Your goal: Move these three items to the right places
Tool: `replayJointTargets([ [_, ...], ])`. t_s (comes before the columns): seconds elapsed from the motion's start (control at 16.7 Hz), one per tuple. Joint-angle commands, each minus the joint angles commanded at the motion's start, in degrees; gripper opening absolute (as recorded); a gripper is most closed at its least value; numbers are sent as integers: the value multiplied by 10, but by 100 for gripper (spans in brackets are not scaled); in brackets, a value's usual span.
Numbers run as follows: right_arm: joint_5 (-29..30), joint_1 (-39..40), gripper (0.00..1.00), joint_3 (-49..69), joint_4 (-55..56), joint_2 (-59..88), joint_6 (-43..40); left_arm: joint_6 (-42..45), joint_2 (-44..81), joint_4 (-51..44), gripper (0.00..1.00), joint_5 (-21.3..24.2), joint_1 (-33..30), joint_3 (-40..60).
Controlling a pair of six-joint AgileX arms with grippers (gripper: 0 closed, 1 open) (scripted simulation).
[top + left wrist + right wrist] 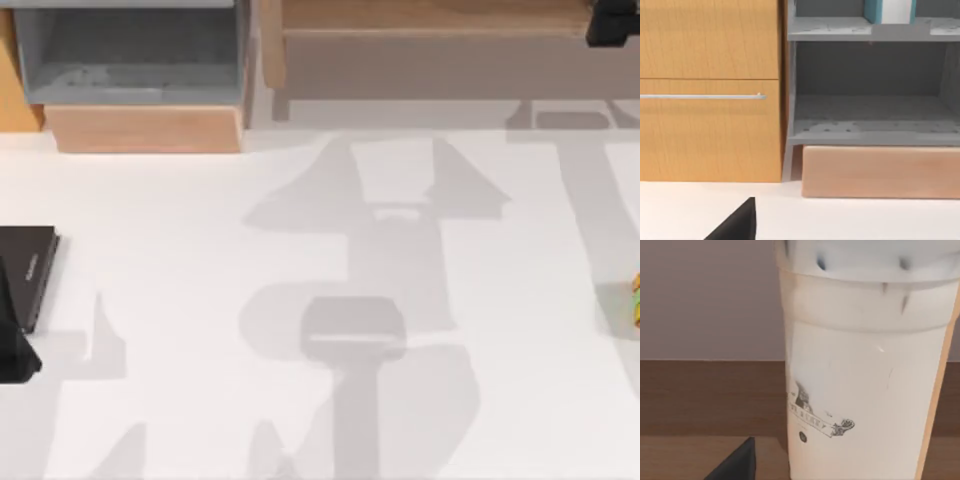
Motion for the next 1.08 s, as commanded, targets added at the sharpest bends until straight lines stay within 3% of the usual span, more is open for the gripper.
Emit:
replayJointTargets([
  [0.42,-1,-3,100,7,-3,6,0,0,0,0,100,0,0,0],
  [1.08,-10,-12,100,215,-64,150,-1,0,0,0,100,0,0,0],
])
